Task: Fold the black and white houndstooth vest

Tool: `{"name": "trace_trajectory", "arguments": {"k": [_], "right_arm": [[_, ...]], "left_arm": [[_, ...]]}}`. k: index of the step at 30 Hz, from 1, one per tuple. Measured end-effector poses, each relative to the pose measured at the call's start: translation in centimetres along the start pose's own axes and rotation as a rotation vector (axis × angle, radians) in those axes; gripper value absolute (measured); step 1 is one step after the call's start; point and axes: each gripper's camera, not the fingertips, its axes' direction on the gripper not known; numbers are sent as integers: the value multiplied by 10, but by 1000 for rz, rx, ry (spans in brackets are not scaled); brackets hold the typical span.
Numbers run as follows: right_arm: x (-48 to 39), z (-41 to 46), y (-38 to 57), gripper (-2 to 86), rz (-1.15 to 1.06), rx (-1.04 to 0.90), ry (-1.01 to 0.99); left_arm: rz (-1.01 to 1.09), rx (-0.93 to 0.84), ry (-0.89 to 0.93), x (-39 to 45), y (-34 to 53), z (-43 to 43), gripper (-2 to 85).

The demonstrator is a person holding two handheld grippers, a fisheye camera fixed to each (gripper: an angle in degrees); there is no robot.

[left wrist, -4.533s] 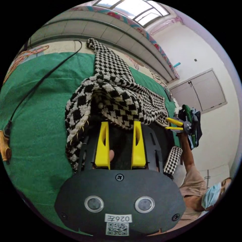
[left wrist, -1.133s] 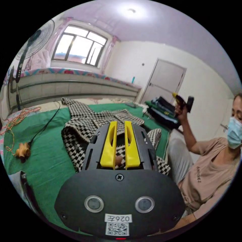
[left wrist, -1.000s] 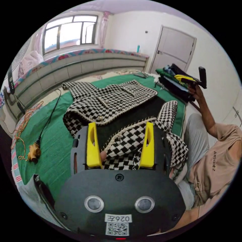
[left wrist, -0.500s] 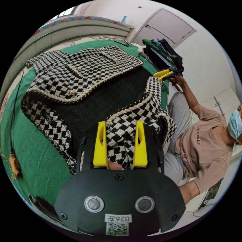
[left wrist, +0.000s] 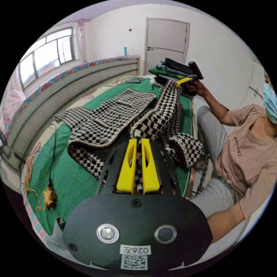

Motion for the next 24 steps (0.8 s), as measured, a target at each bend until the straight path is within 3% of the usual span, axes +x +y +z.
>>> {"name": "trace_trajectory", "arguments": {"k": [2, 4, 6, 8, 11, 18, 20, 24], "right_arm": [[18, 7, -8, 13, 118, 84, 37], [38, 27, -13, 50, 223, 109, 151], [57, 70, -12, 91, 294, 20, 288], [68, 98, -6, 102, 336, -76, 334], [80, 116, -2, 97, 395, -116, 284], [67, 140, -8, 75, 350, -179, 325], [59, 145, -12, 60, 323, -202, 342], [30, 138, -15, 17, 292, -153, 369]], "left_arm": [[-210, 127, -87, -22, -1, 0, 44], [-317, 132, -161, -37, -1, 15, 62], [-416, 57, -251, -49, 2, 33, 68], [-468, -129, -305, -59, 6, 54, 62], [-477, -267, -337, -61, 5, 61, 42], [-312, -226, -414, -27, -8, 59, -4], [-286, -412, -352, -29, -4, 93, -6], [-314, -326, -329, -27, -8, 71, -7]]}}
